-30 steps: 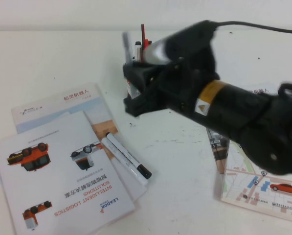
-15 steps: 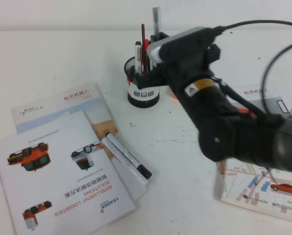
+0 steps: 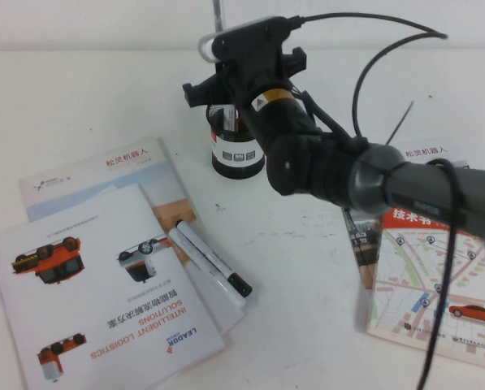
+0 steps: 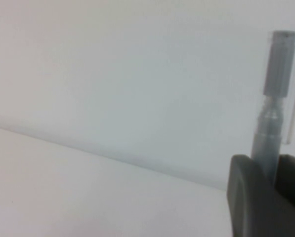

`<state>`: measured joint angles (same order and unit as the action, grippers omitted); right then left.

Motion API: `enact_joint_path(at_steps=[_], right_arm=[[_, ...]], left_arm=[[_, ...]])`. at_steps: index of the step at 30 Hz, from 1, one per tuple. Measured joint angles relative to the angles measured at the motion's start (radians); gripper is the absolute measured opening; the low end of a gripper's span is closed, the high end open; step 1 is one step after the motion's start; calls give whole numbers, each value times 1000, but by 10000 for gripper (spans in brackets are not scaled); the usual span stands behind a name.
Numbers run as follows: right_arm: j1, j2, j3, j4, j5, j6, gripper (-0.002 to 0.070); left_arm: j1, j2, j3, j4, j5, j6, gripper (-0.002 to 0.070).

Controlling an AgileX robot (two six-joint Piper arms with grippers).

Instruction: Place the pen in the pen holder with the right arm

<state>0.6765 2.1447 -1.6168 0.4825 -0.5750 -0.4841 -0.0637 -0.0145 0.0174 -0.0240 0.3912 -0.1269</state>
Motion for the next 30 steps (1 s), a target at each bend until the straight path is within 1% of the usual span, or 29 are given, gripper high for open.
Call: enact_joint_path(at_steps=[3,6,8,10,13,15,17,18,19,20,22,23,24,25,27,30], right_arm=[[-15,48,-63,14,46,0,51],[-22,81,-89,19,79,39,52],[-27,91,-94,22,89,56,67],[-31,99,-96,35,97,66,111],[-38,102,-96,67,106,66,237],[-40,102,-96,94,113,67,302],[-40,87,-96,124,156,67,344],[-40,73,-96,143,189,67,345],[-40,54,-96,165,231,67,328],[-40,37,-96,182,276,67,288],[-40,-17,-96,201,354,51,178],[-40,-48,-92,205,386,36,100],[-40,-82,-81,207,408,20,60],[-40,-120,-62,211,419,11,32],[-40,-193,-9,214,421,1,4],[-40,-314,110,215,394,-5,-11]], left_arm=[[0,0,0,0,0,0,-3],[0,0,0,0,0,0,-2],[0,0,0,0,0,0,-3],[0,0,0,0,0,0,-2],[0,0,0,0,0,0,-2],[0,0,0,0,0,0,-3],[0,0,0,0,0,0,-3],[0,0,0,0,0,0,-3],[0,0,0,0,0,0,-3],[0,0,0,0,0,0,-3],[0,0,0,0,0,0,-3],[0,0,0,0,0,0,-3],[0,0,0,0,0,0,-2],[0,0,0,0,0,0,-3],[0,0,0,0,0,0,-3],[0,0,0,0,0,0,-2]])
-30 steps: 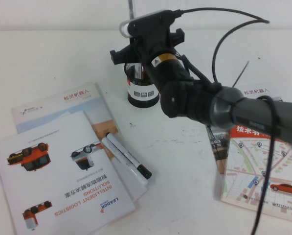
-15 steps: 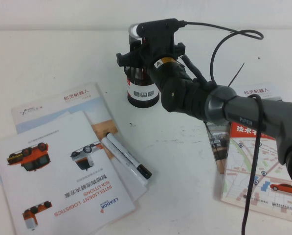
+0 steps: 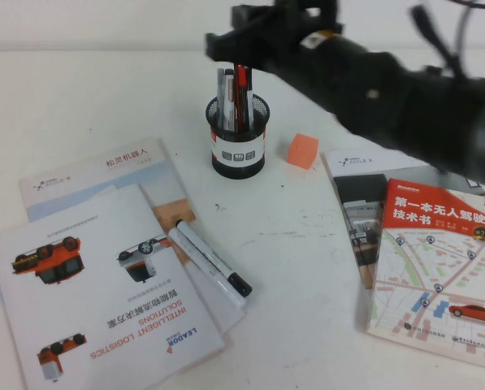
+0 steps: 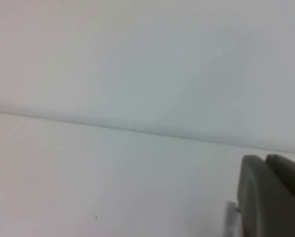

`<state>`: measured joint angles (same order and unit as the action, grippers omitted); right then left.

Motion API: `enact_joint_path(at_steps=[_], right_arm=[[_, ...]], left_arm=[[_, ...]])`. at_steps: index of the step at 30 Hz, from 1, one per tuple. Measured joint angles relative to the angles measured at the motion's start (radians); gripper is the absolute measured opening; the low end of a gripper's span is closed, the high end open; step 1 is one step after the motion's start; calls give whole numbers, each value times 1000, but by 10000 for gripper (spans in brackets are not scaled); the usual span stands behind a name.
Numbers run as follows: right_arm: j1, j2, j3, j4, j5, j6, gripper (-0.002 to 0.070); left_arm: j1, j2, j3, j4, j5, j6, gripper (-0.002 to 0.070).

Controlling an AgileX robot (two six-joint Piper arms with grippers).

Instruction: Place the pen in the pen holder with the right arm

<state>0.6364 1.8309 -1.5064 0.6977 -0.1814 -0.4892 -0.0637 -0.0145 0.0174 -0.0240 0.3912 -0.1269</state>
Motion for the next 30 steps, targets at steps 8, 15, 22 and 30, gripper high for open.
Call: enact_joint_path(at_steps=[8,15,22,30], right_arm=[[0,-430,477,-17,-75,-4,-19],[0,-770,712,-61,69,-4,-19],[0,-981,762,-77,301,-4,-19],[0,-1119,781,-100,587,-4,-19]], left_arm=[[0,0,0,0,0,0,-3],[0,0,0,0,0,0,-3],[0,0,0,0,0,0,-3],[0,0,0,0,0,0,-2]])
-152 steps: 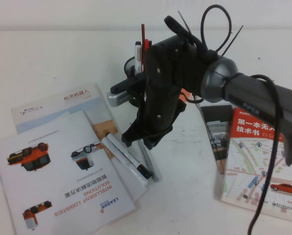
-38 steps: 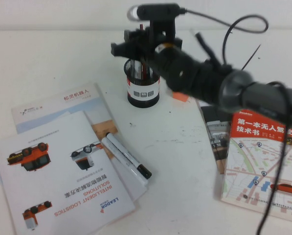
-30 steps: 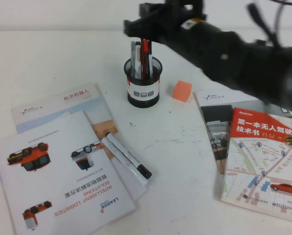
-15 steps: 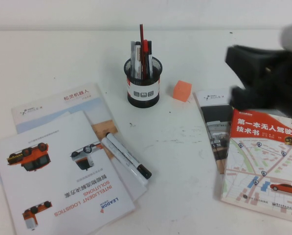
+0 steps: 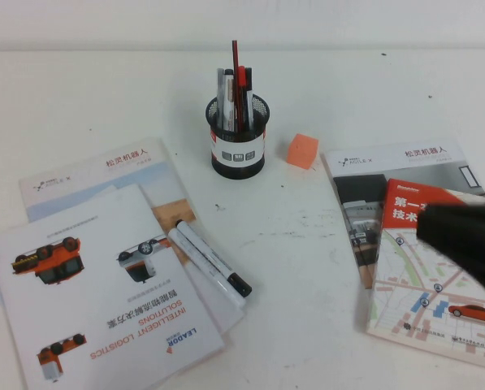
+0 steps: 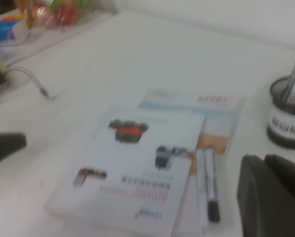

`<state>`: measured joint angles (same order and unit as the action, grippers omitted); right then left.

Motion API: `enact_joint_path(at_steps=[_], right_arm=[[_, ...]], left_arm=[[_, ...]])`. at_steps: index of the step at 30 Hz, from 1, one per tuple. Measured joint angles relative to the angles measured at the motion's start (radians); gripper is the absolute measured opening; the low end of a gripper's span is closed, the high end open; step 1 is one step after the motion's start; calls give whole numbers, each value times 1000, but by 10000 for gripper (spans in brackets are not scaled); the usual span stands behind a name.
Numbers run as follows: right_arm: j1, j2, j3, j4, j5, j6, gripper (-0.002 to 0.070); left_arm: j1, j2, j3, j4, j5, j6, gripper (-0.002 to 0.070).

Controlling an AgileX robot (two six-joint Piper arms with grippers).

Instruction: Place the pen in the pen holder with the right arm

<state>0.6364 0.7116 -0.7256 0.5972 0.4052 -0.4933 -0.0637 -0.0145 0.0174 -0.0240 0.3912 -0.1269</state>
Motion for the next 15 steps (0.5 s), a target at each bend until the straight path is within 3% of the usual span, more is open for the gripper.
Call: enact_joint_path(at_steps=[15], right_arm=[[0,-28,29,-223,45,0,-19]], left_arm=[[0,0,0,0,0,0,-3]])
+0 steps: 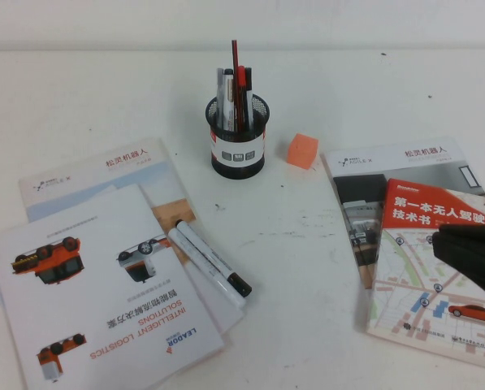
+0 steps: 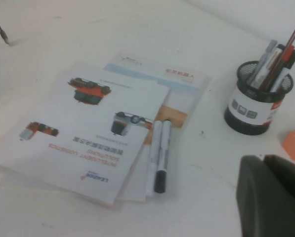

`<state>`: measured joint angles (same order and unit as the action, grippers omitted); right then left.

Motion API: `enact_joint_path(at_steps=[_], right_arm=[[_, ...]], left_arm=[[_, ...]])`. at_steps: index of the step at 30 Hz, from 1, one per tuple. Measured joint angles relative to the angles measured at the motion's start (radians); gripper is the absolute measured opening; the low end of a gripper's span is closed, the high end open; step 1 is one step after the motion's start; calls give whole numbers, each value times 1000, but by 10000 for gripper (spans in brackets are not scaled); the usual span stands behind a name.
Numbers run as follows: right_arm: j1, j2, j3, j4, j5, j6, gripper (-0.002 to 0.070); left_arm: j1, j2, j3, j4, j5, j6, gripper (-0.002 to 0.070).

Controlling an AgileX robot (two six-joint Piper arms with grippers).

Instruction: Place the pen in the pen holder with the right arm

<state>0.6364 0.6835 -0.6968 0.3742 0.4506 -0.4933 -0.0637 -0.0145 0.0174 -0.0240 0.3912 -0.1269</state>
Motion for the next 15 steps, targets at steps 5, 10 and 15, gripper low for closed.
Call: enact_joint_path(at_steps=[5,10,15], right_arm=[[-6,-14,39,-44,-88,0,-19],[-136,-119,205,-19,-269,0,-19],[-299,-296,398,17,-324,0,-19]], left_arm=[[0,0,0,0,0,0,-2],[0,0,0,0,0,0,-2],[0,0,0,0,0,0,-2]])
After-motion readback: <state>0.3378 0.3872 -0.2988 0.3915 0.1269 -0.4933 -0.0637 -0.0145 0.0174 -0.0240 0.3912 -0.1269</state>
